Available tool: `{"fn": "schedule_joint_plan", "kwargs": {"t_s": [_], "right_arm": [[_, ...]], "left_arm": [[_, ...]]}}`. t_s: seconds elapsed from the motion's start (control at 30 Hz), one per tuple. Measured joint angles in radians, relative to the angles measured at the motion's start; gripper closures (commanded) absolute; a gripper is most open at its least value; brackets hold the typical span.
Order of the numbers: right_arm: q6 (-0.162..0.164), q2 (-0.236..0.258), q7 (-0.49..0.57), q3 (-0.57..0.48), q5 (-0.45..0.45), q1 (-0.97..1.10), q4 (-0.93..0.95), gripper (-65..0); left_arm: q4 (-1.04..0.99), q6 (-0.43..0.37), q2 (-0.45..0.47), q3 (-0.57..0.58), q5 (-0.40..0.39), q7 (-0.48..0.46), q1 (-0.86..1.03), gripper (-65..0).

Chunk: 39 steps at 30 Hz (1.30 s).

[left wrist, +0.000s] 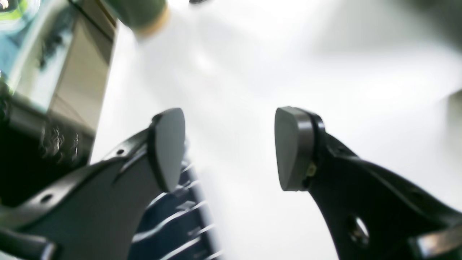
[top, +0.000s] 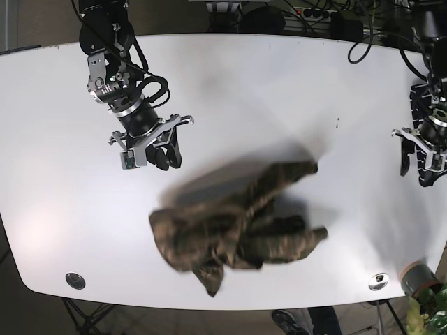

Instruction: Fold the T-shirt properly

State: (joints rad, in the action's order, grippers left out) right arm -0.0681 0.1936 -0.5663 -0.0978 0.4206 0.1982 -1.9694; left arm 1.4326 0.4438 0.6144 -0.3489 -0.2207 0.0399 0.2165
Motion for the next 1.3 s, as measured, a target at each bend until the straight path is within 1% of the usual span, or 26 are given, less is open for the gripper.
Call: {"fn": "schedule_joint_plan", "kwargs": {"t_s": [0.03,0.07,0.13,0.23,0.33,0.4,0.5,0.6,0.77,1.17,1.3], "right_arm": [[-0.002,0.001,0.000,-0.001,0.000,0.010,-0.004,-14.4],[-0.003,0.001,0.000,-0.001,0.001,0.019,-0.008,-14.4],[-0.003,0.001,0.005,-0.001,0.001,0.038,-0.013,-14.4],[-0.003,0.003,-0.005,0.001,0.001,0.062,-0.014,-14.9],[-0.004,0.000,0.002,0.000,0.002,0.087,-0.026,-15.1],[-0.009,-0.005,0.005,-0.002,0.002,0.095,-0.027,-15.2],[-0.008,-0.007,0.001,-0.005,0.002,0.101,-0.027,-15.2],[-0.007,-0.005,0.004,-0.004,0.001,0.100,-0.027,-15.2],[-0.007,-0.005,0.004,-0.002,0.001,0.100,-0.027,-15.2],[-0.007,-0.004,-0.005,-0.002,0.001,0.068,-0.024,-15.2],[-0.004,-0.002,-0.005,-0.005,0.000,0.044,-0.024,-15.2]], "left_arm": [[0.040,0.008,-0.022,-0.008,0.018,0.007,0.009,-35.6],[0.087,0.008,-0.053,-0.021,0.035,0.040,0.014,-35.4],[0.174,0.015,-0.119,-0.052,0.040,0.104,0.020,-35.4],[0.284,0.010,-0.209,-0.110,0.044,0.238,0.019,-35.4],[0.392,0.005,-0.277,-0.150,0.048,0.367,0.019,-35.4],[0.443,0.006,-0.314,-0.166,0.045,0.417,0.016,-35.4],[0.487,0.007,-0.377,-0.174,0.043,0.461,0.016,-35.4],[0.489,0.010,-0.426,-0.174,0.044,0.488,0.019,-35.4],[0.489,0.010,-0.452,-0.174,0.044,0.488,0.021,-35.4],[0.486,0.010,-0.460,-0.175,0.045,0.490,0.040,-35.3],[0.447,0.009,-0.460,-0.187,0.044,0.483,0.047,-35.3]]}}
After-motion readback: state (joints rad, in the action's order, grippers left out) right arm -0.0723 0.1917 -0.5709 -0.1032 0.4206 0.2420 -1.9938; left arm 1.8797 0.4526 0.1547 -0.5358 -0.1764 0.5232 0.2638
